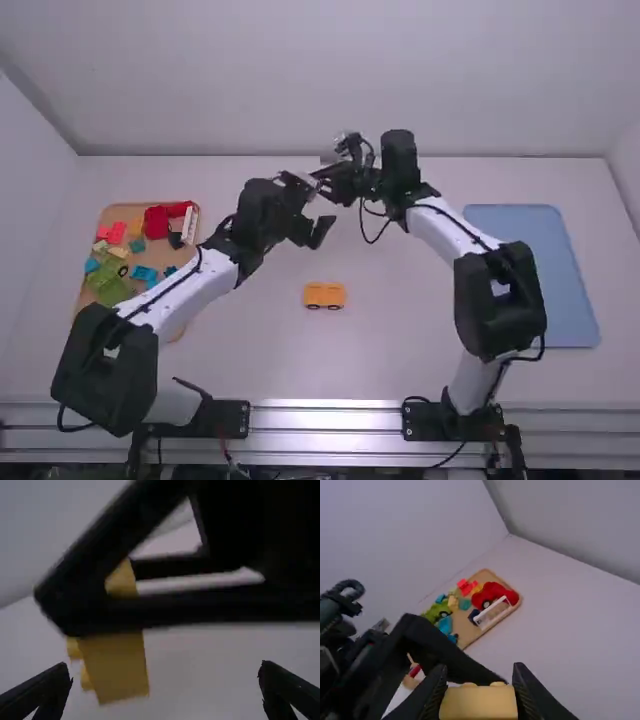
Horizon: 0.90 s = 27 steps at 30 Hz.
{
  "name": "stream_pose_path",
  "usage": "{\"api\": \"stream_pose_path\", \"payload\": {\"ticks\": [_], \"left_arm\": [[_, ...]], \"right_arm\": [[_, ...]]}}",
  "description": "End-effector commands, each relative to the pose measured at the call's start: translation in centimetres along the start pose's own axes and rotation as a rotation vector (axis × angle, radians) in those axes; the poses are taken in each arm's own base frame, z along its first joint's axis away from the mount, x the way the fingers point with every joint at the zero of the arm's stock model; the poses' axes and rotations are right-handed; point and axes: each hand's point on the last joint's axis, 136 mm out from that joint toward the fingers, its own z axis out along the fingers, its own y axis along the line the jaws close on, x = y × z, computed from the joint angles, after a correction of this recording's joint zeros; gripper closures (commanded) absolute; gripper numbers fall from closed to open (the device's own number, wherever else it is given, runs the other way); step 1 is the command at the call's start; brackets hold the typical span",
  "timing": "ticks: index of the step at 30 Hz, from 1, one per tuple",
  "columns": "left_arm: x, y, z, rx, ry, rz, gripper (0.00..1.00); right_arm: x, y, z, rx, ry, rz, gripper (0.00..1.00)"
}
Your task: Assemble lego blocks to make yellow taxi
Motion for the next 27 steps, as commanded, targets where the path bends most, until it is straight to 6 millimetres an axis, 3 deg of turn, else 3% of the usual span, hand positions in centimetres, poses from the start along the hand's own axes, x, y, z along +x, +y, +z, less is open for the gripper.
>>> {"api": "stream_pose_path", "payload": {"ticks": [1,13,27], "left_arm": [[-2.8,-2.5,-2.5,0.211,-0.096,0.040,0.01],[-4.3,-4.0,-7.6,0.689,-0.269,0.073,0.01],[-3.8,-3.8,-7.0,0.682,-0.256,0.058,0.00]], "right_arm": [[-1.6,1.7,-1.6,-0.121,-0.008,-0.121,0.76],[-1.9,6.3,-4.2,-0.420,-0.013,-0.230,0.77],[-0.8,9.2,-2.6,-0.533,0.002,-0.278,0.77]]}}
